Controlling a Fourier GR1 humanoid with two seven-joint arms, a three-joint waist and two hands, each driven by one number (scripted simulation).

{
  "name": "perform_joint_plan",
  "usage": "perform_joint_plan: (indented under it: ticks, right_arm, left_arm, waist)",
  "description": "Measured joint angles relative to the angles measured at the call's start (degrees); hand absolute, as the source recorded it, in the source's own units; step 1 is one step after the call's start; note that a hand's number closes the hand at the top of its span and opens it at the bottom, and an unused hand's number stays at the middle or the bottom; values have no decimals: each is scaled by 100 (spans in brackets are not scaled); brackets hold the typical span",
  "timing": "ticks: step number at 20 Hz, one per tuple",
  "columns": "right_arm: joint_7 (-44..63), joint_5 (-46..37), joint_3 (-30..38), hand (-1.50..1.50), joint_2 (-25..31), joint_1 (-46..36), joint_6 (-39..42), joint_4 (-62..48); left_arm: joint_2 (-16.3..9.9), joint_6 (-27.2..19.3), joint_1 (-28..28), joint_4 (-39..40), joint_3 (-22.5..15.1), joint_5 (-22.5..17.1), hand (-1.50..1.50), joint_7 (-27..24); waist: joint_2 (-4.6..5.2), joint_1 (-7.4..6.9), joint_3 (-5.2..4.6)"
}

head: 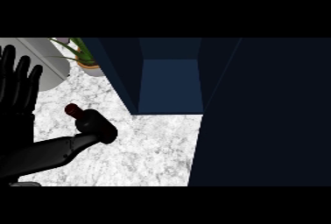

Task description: Pick up the wine, place it into the cabinet and close the cabinet

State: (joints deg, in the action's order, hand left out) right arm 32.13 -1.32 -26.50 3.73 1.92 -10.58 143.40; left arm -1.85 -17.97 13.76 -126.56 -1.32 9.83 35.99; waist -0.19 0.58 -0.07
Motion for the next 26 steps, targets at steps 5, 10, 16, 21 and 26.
perform_joint_plan:
  ticks: [5,10,16,21,26]
  right_arm:
    - [62,-70,-153,-150,127,-65,-205,19]
    - [136,-130,-303,-150,232,-131,-404,19]
    - [402,-187,-339,-150,331,-415,-658,34]
    - [328,-249,-542,-150,434,-439,-837,20]
    - [268,-304,-703,-150,625,-352,-988,42]
  left_arm:
    - [49,67,-331,336,101,-182,-150,-582]
    - [105,113,-565,784,139,-353,-150,-1166]
    - [101,301,-945,1336,390,-674,-150,-1983]
    - [108,428,-1306,1744,498,-885,-150,-2634]
    - [108,513,-1602,2011,634,-959,-150,-3082]
  waist:
    - [-3,17,-3]
    - [-3,25,-2]
    - [-5,17,-5]
    - [-8,19,-4]
    - [-14,25,-2]
